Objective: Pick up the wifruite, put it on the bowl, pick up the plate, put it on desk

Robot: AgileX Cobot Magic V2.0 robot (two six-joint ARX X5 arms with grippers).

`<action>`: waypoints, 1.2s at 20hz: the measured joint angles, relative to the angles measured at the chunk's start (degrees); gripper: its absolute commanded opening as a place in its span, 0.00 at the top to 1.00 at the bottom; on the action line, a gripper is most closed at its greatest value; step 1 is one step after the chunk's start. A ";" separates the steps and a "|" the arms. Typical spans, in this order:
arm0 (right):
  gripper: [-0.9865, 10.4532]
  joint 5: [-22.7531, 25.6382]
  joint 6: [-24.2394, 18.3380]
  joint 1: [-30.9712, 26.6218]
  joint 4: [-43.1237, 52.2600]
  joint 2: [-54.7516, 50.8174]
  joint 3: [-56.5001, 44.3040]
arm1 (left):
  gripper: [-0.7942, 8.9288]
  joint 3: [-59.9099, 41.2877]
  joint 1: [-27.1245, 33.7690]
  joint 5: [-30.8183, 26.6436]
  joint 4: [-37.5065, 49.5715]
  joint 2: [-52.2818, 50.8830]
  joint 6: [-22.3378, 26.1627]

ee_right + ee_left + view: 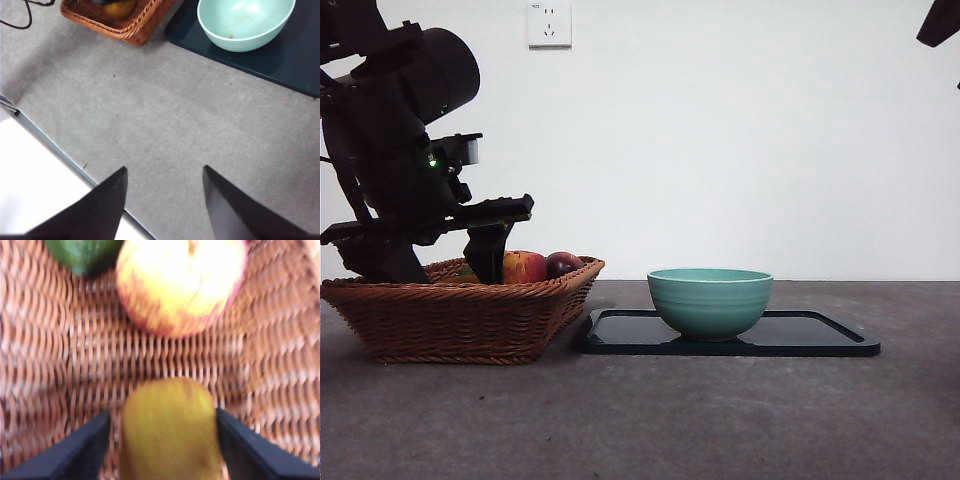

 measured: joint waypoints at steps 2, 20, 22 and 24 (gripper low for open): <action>0.70 0.00 0.00 0.00 0.00 0.00 0.00 | 0.55 0.00 -0.31 0.00 -0.66 0.00 0.00; 0.70 0.09 0.96 0.00 0.90 0.02 0.00 | 0.56 -0.02 -0.92 19.69 -15.58 -33.88 4.26; 0.70 0.11 1.29 0.00 0.90 0.02 0.00 | 0.56 0.00 -0.92 24.02 -19.23 -36.81 6.47; 0.70 0.11 1.40 0.00 0.90 0.02 0.00 | 0.56 0.00 -0.92 28.11 -23.10 -39.15 8.92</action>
